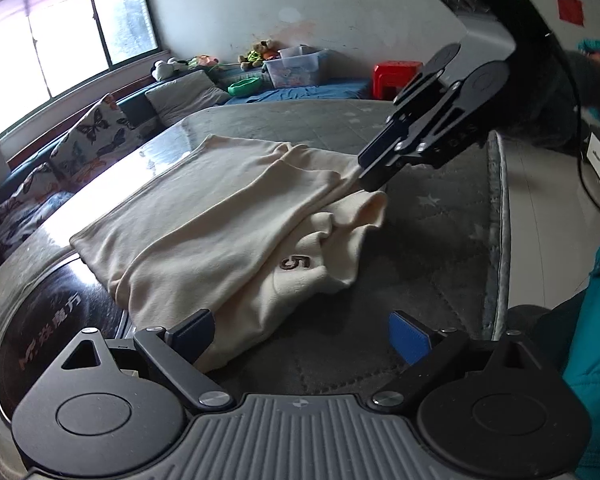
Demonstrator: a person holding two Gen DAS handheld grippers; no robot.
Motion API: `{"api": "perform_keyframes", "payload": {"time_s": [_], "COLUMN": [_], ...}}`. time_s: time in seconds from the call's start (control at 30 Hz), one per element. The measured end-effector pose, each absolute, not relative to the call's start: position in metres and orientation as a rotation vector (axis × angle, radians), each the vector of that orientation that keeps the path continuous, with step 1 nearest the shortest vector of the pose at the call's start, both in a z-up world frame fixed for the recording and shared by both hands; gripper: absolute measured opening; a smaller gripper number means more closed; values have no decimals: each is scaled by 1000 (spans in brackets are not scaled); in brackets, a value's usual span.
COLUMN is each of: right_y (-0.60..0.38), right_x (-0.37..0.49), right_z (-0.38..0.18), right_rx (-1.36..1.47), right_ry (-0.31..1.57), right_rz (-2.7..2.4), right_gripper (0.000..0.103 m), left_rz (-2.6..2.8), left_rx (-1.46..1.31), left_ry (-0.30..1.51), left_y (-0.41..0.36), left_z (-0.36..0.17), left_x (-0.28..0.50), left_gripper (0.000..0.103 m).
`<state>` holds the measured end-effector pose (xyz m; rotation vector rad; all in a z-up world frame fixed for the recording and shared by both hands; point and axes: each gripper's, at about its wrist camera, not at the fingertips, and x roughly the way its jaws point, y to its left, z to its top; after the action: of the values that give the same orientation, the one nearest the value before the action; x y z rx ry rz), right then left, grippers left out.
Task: Fold clothes
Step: 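Grasp the sweatshirt end with the right gripper and lift it up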
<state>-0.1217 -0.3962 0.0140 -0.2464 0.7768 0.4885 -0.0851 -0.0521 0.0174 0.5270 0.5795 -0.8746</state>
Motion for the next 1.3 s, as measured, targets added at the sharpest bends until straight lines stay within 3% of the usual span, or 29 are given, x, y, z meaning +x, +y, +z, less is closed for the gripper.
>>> {"api": "perform_keyframes", "payload": {"time_s": [0.23, 0.33, 0.4, 0.47, 0.57, 0.63, 0.77, 1.03, 1.13, 1.3], "right_y": [-389, -383, -379, -375, -372, -370, -371, -376, -376, -375], "right_x": [-148, -156, -157, -156, -149, -144, -139, -136, -140, -148], "right_z": [8, 0, -4, -5, -7, -7, -5, 2, 6, 13], "right_rx": [-415, -487, -520, -528, -515, -505, -472, -402, -397, -402], "right_ry": [763, 745, 720, 691, 671, 665, 663, 657, 640, 617], "right_rz": [524, 542, 551, 558, 561, 573, 584, 577, 575, 573], "right_gripper": [34, 38, 38, 38, 37, 36, 13, 6, 5, 5], "left_rz": [-885, -890, -893, -894, -889, -887, -896, -923, -919, -928], "left_rx": [531, 505, 475, 447, 444, 454, 466, 513, 497, 455], "left_ry": [550, 551, 561, 574, 576, 574, 576, 556, 567, 568], "left_y": [-67, -67, -66, -64, -64, -65, -64, -64, -61, -52], "left_z": [7, 6, 7, 8, 8, 9, 10, 7, 6, 13], "left_x": [-76, -71, -66, -60, -56, -56, -53, -55, -55, -60], "left_gripper": [91, 79, 60, 48, 38, 37, 38, 39, 20, 13]}}
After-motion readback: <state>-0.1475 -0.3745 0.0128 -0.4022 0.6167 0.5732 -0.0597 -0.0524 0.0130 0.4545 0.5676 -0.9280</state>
